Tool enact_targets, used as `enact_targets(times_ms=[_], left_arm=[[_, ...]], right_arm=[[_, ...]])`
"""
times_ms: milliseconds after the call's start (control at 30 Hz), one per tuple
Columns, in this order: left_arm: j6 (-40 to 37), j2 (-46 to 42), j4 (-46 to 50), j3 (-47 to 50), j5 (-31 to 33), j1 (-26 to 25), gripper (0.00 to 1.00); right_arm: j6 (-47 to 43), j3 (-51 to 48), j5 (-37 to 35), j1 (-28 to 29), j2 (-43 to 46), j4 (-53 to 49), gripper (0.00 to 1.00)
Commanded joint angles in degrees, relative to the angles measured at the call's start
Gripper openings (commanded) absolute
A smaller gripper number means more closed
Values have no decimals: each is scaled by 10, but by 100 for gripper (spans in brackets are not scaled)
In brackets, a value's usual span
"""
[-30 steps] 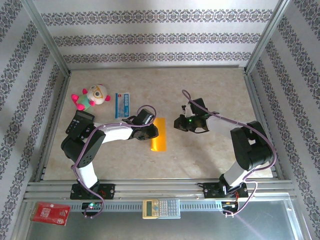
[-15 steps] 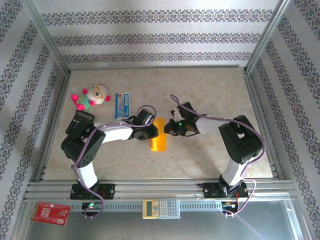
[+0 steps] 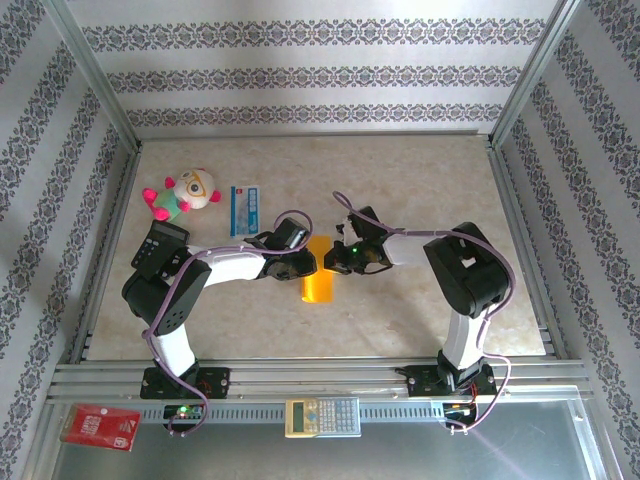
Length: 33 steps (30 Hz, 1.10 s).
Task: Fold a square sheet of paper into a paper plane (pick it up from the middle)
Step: Hold the square sheet of paper at the center of the table.
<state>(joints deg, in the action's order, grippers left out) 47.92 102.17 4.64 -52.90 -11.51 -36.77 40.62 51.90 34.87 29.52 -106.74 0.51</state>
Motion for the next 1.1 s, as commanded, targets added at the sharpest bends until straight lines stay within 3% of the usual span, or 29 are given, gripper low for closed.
enact_targets(times_ms=[0,467,1067], left_arm=[[-18,41,96,26,90,6,27],[-21,30,106,14,92,5,29],[-47,-73,174,-28,133,5,53]], right_arm=[[-9,10,-31,7,-14,-22,0],[-20,-6,-77,7,-34,-62,0],[-16,-23,-68,-3,-51,-35,0]])
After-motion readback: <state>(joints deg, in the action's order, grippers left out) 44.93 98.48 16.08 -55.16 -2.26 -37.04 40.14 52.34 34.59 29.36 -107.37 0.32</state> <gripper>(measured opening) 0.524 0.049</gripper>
